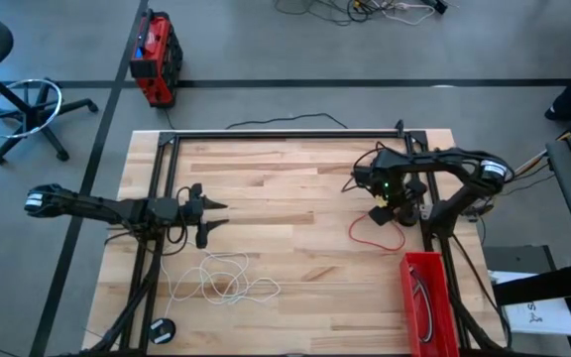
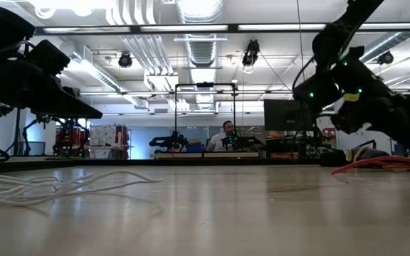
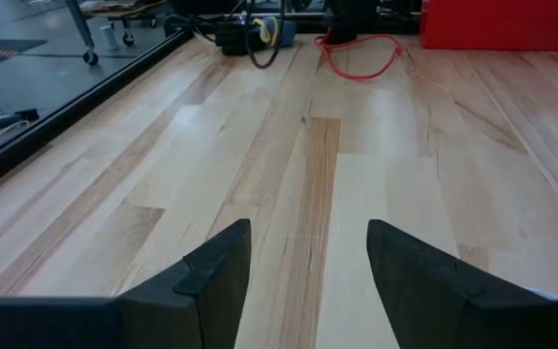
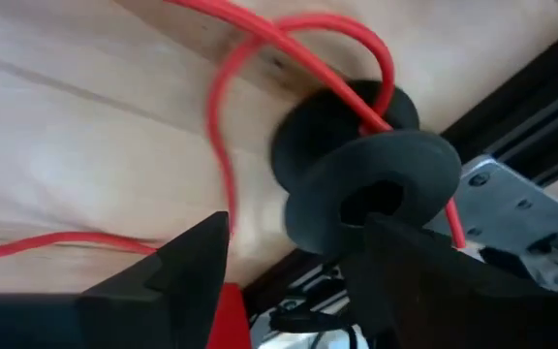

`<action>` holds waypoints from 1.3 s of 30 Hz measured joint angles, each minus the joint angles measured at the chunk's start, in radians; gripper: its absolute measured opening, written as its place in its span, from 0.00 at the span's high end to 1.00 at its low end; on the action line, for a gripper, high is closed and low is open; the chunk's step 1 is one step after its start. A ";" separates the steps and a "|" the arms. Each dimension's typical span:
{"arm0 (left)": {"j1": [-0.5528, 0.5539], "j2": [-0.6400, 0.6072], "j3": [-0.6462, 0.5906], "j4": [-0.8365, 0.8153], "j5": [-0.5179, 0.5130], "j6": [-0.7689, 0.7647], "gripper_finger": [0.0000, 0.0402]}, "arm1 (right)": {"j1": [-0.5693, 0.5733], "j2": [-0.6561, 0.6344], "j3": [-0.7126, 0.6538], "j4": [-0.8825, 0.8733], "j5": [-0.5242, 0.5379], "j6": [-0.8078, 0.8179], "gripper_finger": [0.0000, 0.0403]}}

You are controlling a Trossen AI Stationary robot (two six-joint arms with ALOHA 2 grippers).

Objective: Coil cords
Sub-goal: Coil the red wire onto the spool

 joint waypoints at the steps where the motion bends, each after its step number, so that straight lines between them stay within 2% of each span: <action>1: 0.000 0.000 0.000 0.000 0.000 0.000 0.50 | -0.006 0.007 -0.011 0.000 0.000 0.000 0.44; 10: 0.000 0.000 0.000 0.000 0.000 0.000 0.50 | -0.020 0.045 -0.032 0.111 0.007 -0.033 0.51; 16: 0.000 0.000 0.000 0.000 0.000 0.000 0.50 | -0.020 0.063 -0.035 0.122 0.008 -0.041 0.56; 19: 0.000 0.000 0.000 0.000 0.000 0.000 0.50 | -0.019 0.064 -0.035 0.127 0.021 -0.039 0.62; 23: 0.000 0.000 0.000 0.000 0.000 0.000 0.50 | -0.019 0.043 -0.035 0.129 0.031 0.000 0.74; 25: 0.000 0.000 0.000 0.000 0.000 0.000 0.50 | -0.015 0.017 -0.035 0.120 0.035 0.008 0.80; 28: 0.000 0.000 0.000 0.000 0.000 0.000 0.50 | 0.006 -0.032 -0.015 0.077 0.033 0.042 0.82; 31: 0.000 0.000 0.000 0.000 0.000 0.000 0.50 | 0.048 -0.110 0.023 0.010 0.029 0.086 0.88; 36: 0.000 0.000 0.000 0.000 0.000 0.000 0.50 | 0.169 -0.275 0.119 0.000 0.038 0.198 0.91; 39: 0.000 0.000 0.000 0.000 0.000 0.000 0.50 | 0.264 -0.370 0.179 0.025 0.114 0.277 0.95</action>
